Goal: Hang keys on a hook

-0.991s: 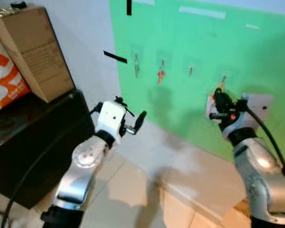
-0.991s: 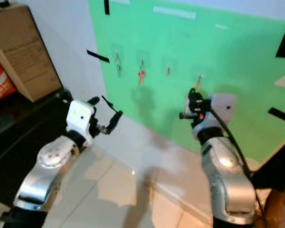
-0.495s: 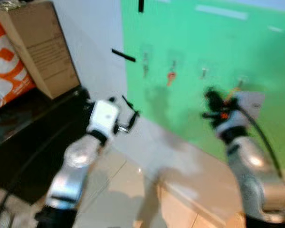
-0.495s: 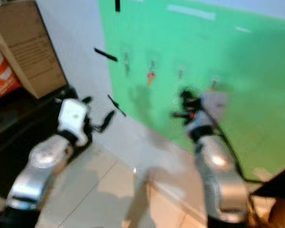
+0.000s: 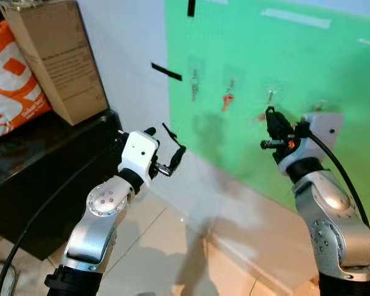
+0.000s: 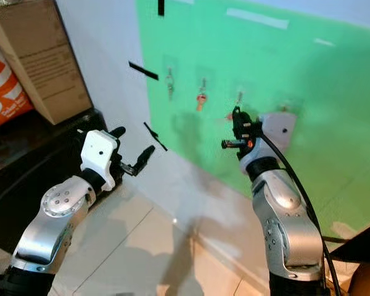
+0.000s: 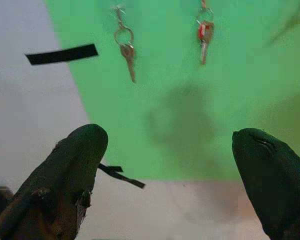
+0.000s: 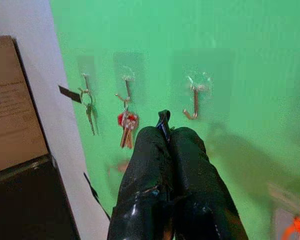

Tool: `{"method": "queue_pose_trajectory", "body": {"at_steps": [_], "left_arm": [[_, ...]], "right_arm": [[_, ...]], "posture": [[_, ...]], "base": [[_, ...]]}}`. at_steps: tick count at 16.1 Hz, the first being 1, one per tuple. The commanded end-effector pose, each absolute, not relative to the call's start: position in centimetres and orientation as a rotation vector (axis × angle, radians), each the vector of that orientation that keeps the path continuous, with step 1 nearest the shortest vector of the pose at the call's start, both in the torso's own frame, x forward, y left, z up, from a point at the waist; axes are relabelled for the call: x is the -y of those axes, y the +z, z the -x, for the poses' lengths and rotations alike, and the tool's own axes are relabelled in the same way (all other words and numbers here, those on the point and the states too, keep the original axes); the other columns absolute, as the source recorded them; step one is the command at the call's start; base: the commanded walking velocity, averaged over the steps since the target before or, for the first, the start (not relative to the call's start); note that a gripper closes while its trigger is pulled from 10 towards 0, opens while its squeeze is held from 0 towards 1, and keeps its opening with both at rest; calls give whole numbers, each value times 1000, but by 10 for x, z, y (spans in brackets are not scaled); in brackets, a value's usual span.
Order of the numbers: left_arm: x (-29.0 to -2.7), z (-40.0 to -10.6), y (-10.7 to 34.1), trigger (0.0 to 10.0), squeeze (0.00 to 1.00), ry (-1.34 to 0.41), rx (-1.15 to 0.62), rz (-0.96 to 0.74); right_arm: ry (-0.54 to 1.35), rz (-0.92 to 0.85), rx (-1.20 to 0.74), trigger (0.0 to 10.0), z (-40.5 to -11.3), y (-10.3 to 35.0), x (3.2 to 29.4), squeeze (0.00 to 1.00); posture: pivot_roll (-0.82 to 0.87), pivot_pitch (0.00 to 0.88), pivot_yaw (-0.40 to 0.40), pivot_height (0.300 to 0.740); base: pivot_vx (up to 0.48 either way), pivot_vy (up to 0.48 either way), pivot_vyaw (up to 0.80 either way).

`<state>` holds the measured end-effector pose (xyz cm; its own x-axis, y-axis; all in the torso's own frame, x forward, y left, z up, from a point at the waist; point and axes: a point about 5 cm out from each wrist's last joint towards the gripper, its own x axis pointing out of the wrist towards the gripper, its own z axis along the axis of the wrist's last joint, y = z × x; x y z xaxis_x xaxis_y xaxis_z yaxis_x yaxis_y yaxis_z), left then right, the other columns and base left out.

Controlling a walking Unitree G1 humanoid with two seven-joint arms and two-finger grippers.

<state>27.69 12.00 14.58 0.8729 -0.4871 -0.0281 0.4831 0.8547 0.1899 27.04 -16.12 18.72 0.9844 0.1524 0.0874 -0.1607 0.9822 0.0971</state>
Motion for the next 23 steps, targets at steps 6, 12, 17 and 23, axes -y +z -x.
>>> {"method": "queue_pose_trajectory", "body": {"at_steps": [6,12,17,23], "left_arm": [[-112,-266,156,10000,0,-694,14,-75],[-113,-254,160,10000,0,-798,-42,0],[-116,-248,162,10000,0,-809,-68,2],[-115,-247,162,10000,0,-824,-83,4]], "right_arm": [[214,-129,85,10000,-294,194,148,0],[262,-204,46,10000,-322,194,137,0],[188,-245,58,10000,-337,197,144,0],[146,-292,75,10000,-332,199,155,0]], "posture": [[20,0,33,740],[41,0,41,740],[44,0,51,740],[34,0,61,740]], "base": [[0,0,0],[0,0,0],[0,0,0],[0,0,0]]}}
